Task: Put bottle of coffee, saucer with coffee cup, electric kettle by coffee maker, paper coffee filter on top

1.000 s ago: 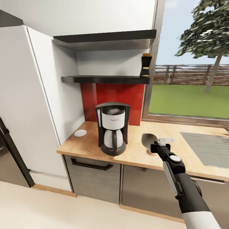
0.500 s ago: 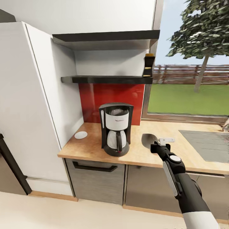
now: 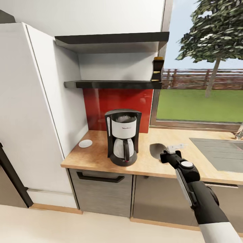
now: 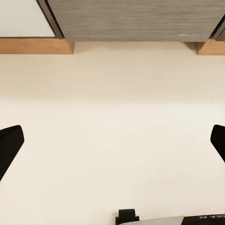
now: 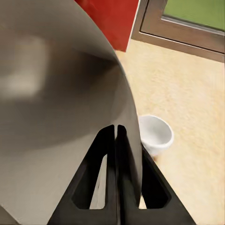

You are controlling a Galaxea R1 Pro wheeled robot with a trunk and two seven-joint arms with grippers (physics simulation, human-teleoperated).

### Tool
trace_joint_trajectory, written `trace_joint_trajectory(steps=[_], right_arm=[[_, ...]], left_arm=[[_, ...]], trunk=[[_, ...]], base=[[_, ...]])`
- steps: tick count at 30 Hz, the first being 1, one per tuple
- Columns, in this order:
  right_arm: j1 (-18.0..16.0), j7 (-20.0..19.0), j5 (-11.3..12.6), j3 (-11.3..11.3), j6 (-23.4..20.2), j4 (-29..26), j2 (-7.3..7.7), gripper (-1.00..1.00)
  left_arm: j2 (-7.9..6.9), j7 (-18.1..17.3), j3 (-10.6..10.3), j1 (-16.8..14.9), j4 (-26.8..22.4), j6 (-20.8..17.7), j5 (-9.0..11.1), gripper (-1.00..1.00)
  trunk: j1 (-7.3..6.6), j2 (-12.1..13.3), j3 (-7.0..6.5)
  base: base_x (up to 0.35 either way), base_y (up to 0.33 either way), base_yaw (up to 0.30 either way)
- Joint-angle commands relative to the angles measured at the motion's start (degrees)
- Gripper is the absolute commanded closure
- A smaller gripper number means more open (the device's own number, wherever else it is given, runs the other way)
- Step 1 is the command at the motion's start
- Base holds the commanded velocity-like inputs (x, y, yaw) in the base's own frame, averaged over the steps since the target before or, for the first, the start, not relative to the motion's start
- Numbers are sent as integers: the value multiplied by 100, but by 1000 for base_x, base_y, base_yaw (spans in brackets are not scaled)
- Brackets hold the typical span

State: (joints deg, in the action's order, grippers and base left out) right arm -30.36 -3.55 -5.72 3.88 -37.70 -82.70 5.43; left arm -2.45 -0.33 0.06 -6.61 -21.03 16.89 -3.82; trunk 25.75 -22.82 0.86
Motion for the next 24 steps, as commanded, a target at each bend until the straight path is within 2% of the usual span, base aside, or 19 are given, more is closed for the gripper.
trace_joint_trajectory(steps=[1, 3, 4, 7, 9, 10, 12, 17, 19, 20, 22, 24], right_arm=[[-109, -336, -236, 61, -183, -9, 44, 100], [-383, -1027, -718, 118, -336, 0, 100, 100], [-606, -1590, -1149, 137, -391, 30, 120, 100], [-1098, -2779, -2030, 146, -433, 204, 136, 100], [-1557, -3467, -2529, 147, -442, 443, 135, 100], [-1926, -3868, -2767, 148, -445, 686, 134, 100], [-2551, -4310, -2956, 153, -448, 1301, 134, 100], [-3251, -4545, -3011, 173, -448, 2094, 133, 100], [-3661, -4839, -3053, 192, -448, 2508, 133, 100], [-3738, -4909, -3068, 196, -448, 2579, 133, 100], [-4130, -5392, -3182, 210, -449, 2861, 133, 100], [-4375, -5856, -3248, 211, -449, 2996, 133, 100]], left_arm=[[-1, -2, 3, -2, 3, 19, -40, -100], [-1, -7, 3, -5, 3, 19, -40, -100], [-4, -9, 3, -2, 3, 17, -40, -100], [-13, -11, 3, -3, 3, 16, -44, -100], [-16, -11, 3, -4, 3, 16, -47, -100], [-18, -11, 3, -4, 3, 16, -47, -100], [-19, -25, 3, -5, 3, 10, -54, -100], [-19, -49, 3, -7, 3, -7, -57, -100], [-33, -56, 3, -4, 6, -28, -61, -100], [-37, -58, 3, -3, 7, -31, -62, -100], [-56, -62, 3, -5, 14, -57, -67, -100], [-60, -63, -1, -5, 76, -59, -71, -100]], trunk=[[3, -10, 9], [3, -10, 9], [3, -10, 9], [3, -10, 9], [3, -10, 9], [3, -10, 9], [3, -10, 9], [3, -10, 9], [3, -10, 9], [3, -10, 9], [3, -10, 9], [3, -10, 9]], base=[[0, 0, 0], [0, 0, 0], [0, 0, 0], [0, 0, 0], [0, 0, 0], [0, 0, 0], [0, 0, 0], [0, 0, 0], [0, 0, 0], [0, 0, 0], [0, 0, 0], [0, 0, 0]])
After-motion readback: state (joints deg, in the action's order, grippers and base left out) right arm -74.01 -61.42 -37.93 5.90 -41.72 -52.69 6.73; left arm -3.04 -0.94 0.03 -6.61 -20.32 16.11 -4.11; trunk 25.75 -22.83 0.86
